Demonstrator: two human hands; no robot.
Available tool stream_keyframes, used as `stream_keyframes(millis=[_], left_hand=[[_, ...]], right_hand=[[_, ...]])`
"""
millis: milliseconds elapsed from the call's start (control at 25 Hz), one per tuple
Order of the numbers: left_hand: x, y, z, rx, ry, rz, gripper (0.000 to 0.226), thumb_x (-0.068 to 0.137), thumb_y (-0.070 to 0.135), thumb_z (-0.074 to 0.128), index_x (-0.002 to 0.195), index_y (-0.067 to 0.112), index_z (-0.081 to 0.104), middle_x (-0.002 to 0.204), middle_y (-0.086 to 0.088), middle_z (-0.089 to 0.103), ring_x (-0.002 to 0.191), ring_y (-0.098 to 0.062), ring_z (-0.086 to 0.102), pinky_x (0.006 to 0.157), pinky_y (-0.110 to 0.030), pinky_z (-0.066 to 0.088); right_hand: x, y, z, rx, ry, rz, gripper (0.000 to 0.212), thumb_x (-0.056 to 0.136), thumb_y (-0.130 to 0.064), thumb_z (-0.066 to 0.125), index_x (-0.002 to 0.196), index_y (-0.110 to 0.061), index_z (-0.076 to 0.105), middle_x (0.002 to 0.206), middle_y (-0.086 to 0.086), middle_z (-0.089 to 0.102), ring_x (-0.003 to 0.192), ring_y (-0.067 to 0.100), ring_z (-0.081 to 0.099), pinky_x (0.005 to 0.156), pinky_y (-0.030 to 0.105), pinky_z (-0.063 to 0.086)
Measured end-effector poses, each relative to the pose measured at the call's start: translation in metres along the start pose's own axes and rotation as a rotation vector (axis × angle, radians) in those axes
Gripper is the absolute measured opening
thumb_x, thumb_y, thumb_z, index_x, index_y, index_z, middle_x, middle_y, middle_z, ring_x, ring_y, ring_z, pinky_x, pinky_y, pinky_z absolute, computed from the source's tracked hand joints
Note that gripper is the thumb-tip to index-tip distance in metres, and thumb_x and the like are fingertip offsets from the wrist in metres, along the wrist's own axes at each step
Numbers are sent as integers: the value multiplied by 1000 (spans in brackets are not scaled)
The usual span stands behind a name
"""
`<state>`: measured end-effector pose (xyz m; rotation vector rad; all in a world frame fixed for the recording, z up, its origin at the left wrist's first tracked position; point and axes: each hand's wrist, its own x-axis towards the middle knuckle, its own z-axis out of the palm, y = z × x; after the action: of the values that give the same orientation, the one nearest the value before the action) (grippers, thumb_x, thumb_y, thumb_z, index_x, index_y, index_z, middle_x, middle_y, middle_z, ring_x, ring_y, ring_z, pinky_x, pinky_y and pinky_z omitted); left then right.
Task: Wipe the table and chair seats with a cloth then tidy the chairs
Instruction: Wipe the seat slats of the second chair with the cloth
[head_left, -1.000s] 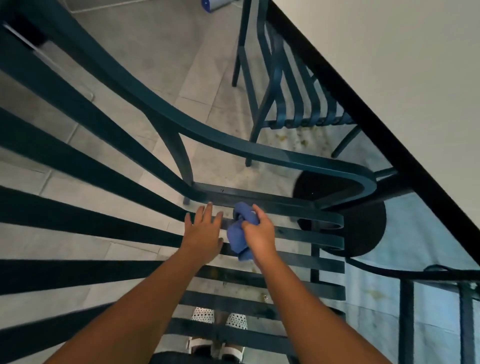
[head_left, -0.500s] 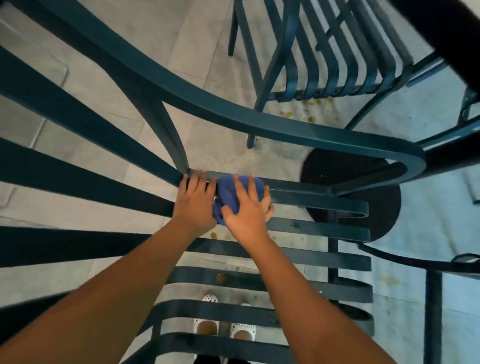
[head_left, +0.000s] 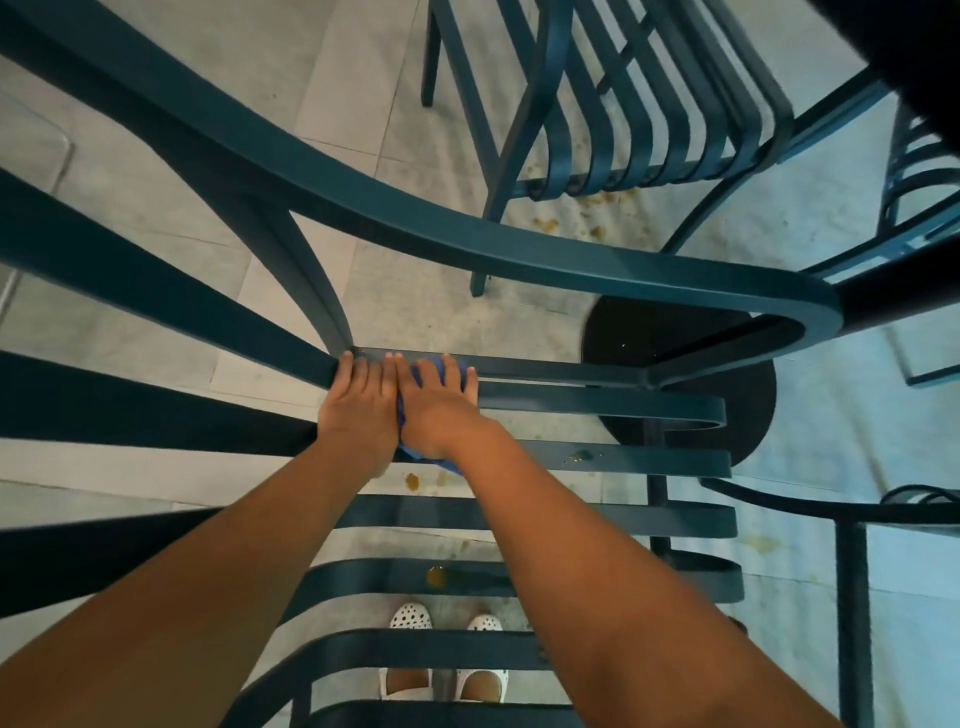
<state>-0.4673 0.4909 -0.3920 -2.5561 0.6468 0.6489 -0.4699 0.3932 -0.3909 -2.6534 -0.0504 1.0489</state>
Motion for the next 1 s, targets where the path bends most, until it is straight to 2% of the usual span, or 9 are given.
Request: stream_keyframes(millis=[80,200,400,560,720,840,920,1000], left_hand=[[1,2,-2,-12,15,-31,78,93,34,43,146,0,-3,150,-11,22,140,-28,17,116,-42,-1],[2,5,-2,-12,47,-49,76,93,37,44,146,3,1,146,-9,28,137,-27,24,116,-41,3],[6,10,-3,-60,62,-88,73,92,36,47,147,12,6,144,-11,34,134,-31,29,114,-44,7],[17,20,0,-255,45,-41,64,92,32,48,145,14,15,144,-10,36,133,-32,30,113,-47,6],[25,36,-1,-498,77,-20,55,95,27,43,145,17,20,140,-8,36,132,-28,30,112,-48,6],[30,58,-9,-566,106,23,54,96,25,40,146,19,19,138,-7,35,131,-25,28,113,-46,7],[33,74,-13,-570,110,61,57,96,29,42,147,20,17,137,-7,34,131,-25,27,113,-44,7],[36,82,-14,-538,120,66,63,94,44,44,147,20,20,137,-9,37,129,-28,30,111,-44,9]], right_hand=[[0,2,5,-1,107,6,72,93,-29,49,150,-25,5,150,7,20,138,37,10,112,55,-5],[-2,5,8,44,177,28,67,90,-31,52,147,-25,18,143,5,29,135,33,18,112,54,-5],[-7,9,17,137,282,76,57,93,-30,47,146,-26,24,144,4,29,140,29,11,110,53,-14],[-15,25,16,158,305,81,58,92,-27,47,146,-24,25,146,5,27,141,29,7,110,53,-14],[-21,43,20,159,363,129,53,94,-34,45,143,-21,31,149,5,25,143,28,1,110,54,-12],[-29,68,24,179,422,173,51,93,-36,45,141,-23,33,150,2,23,144,26,-5,111,53,-11],[-38,87,23,190,441,191,52,93,-35,46,142,-25,33,153,2,20,144,25,-7,112,52,-11],[-46,104,22,191,447,212,55,92,-32,45,144,-26,30,154,2,18,144,25,-6,112,51,-11]])
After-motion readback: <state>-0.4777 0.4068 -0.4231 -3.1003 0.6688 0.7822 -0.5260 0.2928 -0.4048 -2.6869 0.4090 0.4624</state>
